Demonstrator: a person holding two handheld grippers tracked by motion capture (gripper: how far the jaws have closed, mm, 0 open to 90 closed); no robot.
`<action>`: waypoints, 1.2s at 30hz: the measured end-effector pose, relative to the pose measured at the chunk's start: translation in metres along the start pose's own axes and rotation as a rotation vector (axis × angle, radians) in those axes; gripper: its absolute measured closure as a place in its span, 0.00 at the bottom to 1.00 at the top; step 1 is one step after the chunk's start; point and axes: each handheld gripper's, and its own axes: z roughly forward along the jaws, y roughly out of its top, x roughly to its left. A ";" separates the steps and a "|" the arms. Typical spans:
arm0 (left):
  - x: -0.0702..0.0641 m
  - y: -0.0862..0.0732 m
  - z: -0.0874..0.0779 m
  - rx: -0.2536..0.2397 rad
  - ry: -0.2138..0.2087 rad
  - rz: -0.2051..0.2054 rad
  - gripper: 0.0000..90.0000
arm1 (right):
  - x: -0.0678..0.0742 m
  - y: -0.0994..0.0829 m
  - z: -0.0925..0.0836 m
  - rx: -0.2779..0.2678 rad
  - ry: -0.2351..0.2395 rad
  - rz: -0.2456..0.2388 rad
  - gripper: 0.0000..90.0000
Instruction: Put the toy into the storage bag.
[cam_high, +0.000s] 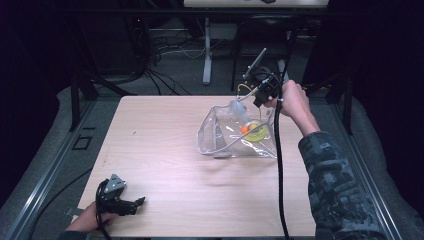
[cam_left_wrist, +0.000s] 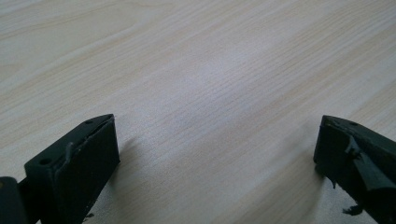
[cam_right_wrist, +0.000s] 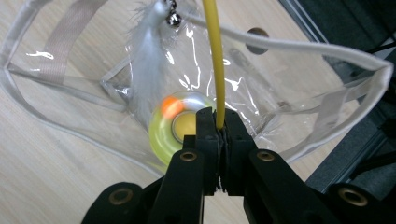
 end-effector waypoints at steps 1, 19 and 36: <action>0.000 0.000 0.000 -0.001 0.000 0.001 0.00 | 0.000 -0.001 0.002 0.011 -0.003 -0.005 0.97; 0.000 0.000 0.000 -0.002 0.001 0.000 0.00 | -0.001 -0.015 0.036 0.098 -0.008 0.018 0.97; 0.000 0.000 0.001 -0.007 0.004 -0.004 0.00 | -0.001 -0.014 0.047 0.155 -0.028 0.022 0.95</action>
